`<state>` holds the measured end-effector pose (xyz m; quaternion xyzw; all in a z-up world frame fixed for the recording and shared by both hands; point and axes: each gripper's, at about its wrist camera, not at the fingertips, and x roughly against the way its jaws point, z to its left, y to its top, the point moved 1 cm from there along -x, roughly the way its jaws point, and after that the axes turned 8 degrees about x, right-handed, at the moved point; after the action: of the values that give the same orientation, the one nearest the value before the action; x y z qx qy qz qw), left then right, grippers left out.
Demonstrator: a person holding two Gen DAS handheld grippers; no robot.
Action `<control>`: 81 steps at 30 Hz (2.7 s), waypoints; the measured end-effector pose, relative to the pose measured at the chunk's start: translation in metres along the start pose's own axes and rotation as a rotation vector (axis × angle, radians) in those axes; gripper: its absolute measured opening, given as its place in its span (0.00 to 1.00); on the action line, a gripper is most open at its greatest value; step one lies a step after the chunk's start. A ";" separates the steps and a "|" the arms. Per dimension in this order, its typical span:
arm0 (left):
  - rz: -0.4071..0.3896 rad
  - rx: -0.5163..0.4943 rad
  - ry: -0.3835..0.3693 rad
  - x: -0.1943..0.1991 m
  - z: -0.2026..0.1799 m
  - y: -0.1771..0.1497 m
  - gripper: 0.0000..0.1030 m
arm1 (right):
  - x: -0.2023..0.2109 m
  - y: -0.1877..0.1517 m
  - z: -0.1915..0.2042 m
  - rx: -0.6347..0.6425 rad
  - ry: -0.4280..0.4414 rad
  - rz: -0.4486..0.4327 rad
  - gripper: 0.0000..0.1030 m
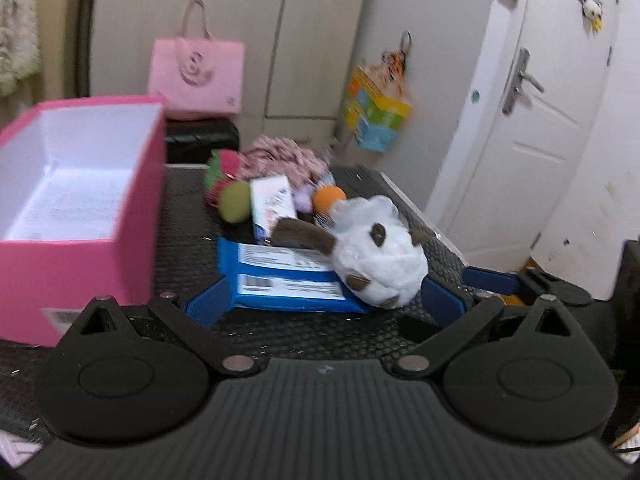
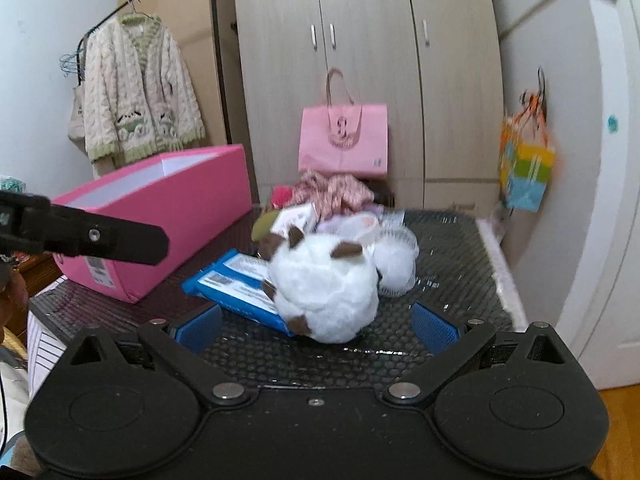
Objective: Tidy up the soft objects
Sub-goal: 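Close the right gripper on the white plush sheep, then lift the plush sheep with the right gripper and carry it over the pink box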
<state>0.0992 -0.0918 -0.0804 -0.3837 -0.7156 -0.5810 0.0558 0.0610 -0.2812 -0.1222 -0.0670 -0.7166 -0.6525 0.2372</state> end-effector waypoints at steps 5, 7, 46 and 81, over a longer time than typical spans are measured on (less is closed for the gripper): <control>-0.015 -0.049 -0.003 -0.031 -0.011 0.002 0.97 | -0.024 -0.006 -0.010 -0.017 0.008 0.035 0.92; -0.027 -0.080 -0.011 -0.039 -0.016 0.004 0.97 | -0.028 -0.007 -0.012 -0.011 0.017 0.034 0.92; 0.179 -0.013 -0.195 -0.031 -0.014 0.016 0.58 | 0.007 0.030 0.018 0.093 0.053 0.047 0.61; 0.177 0.037 0.072 0.111 0.060 0.014 0.58 | 0.020 0.074 0.137 0.262 0.437 0.111 0.58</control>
<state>0.0520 0.0148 -0.0305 -0.4232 -0.6869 -0.5741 0.1399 0.0389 -0.1429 -0.0515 0.0673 -0.7219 -0.5392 0.4284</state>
